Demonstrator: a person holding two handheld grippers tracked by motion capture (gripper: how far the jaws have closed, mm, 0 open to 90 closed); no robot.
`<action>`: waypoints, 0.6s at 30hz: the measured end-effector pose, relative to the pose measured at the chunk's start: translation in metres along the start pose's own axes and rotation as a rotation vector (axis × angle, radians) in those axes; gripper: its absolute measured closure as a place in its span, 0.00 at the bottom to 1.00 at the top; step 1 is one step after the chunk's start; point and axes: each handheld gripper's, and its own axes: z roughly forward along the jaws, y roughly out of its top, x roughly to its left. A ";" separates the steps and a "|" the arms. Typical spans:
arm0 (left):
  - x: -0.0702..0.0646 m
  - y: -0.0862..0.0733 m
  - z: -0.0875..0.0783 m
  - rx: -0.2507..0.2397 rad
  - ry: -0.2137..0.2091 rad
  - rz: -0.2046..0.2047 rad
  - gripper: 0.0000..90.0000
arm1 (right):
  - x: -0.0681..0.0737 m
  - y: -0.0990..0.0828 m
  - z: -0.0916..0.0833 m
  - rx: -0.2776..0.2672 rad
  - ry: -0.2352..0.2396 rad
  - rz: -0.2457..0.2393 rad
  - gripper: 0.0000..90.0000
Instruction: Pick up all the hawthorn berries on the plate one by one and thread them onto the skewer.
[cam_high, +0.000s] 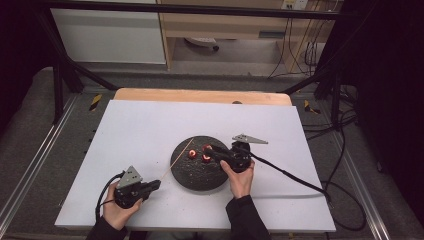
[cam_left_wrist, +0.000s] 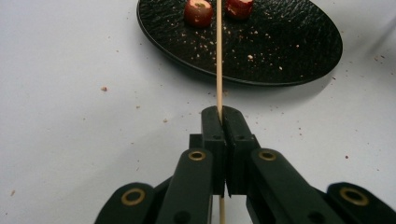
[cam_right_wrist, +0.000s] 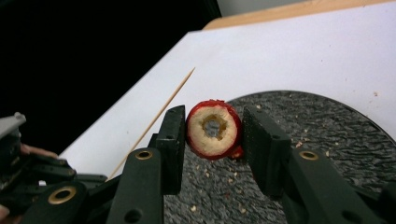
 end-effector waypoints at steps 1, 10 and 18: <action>0.000 0.000 0.000 -0.002 -0.001 0.001 0.98 | 0.000 -0.001 0.000 -0.013 0.001 0.009 0.68; -0.002 0.000 0.000 -0.009 0.000 -0.003 0.98 | 0.003 -0.008 0.005 -0.149 -0.016 0.056 0.68; -0.004 0.001 0.000 -0.025 0.003 -0.009 0.98 | 0.004 -0.004 0.004 -0.248 -0.020 0.098 0.68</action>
